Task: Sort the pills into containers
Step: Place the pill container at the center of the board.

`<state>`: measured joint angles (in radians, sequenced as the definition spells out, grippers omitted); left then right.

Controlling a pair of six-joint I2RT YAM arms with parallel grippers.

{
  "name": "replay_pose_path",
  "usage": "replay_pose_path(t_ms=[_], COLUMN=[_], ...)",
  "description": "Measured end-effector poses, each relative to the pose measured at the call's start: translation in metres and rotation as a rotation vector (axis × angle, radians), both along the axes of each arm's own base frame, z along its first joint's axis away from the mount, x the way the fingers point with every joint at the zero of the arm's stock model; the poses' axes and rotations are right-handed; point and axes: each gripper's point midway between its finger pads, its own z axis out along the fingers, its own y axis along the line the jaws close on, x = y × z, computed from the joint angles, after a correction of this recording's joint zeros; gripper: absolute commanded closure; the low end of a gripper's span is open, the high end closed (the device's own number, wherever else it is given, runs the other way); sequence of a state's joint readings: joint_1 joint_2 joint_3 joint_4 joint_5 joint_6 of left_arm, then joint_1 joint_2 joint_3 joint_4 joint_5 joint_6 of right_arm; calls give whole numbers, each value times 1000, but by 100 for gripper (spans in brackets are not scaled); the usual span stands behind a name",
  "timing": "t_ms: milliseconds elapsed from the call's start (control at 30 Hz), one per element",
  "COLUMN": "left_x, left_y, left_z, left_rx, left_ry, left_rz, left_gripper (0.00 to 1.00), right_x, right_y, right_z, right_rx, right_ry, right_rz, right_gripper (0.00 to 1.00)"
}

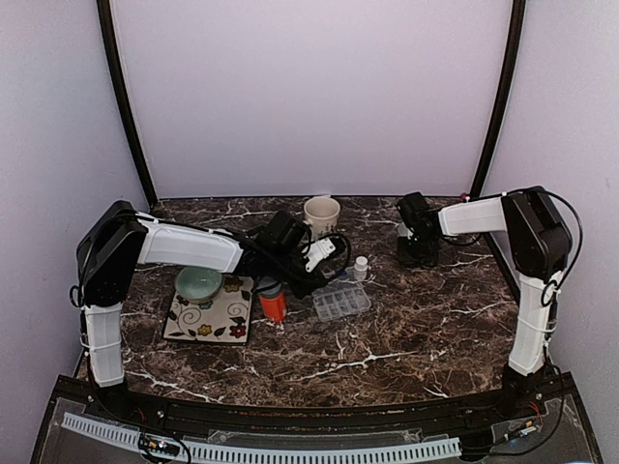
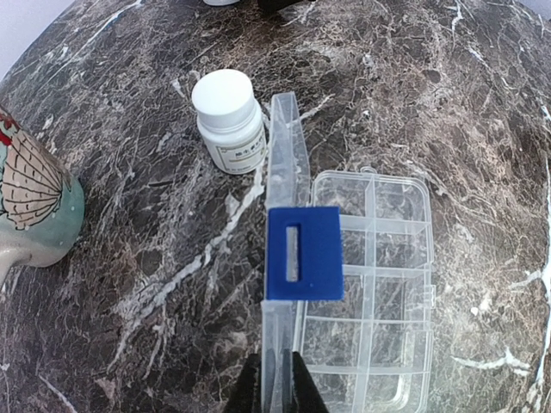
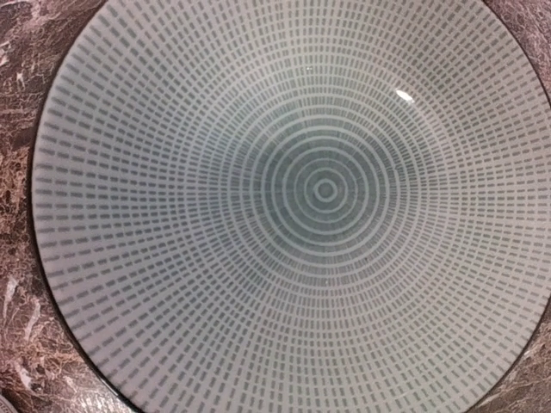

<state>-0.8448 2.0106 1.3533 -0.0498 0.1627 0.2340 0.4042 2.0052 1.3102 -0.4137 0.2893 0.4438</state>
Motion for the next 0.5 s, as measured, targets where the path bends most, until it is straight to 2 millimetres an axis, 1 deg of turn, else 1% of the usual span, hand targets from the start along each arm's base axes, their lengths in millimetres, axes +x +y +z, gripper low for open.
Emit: replay_pose_path(t_ms=[167,300,400,500], left_x=[1,1,1,1], left_y=[1,2,2,2], left_z=[0,0,0,-1], left_rx=[-2,-1,0,0], left_ry=[5,6,6,6], left_rz=[0,1,2,2], left_gripper=[100,99,92,83], right_x=[0,-1,-4,-8], right_y=[0,2,2,3], right_z=[0,2,8,18], right_rx=[1,5,19,36], right_ry=[4,4,0,-15], right_rz=[5,20,25,30], right_gripper=[80,72,65,64])
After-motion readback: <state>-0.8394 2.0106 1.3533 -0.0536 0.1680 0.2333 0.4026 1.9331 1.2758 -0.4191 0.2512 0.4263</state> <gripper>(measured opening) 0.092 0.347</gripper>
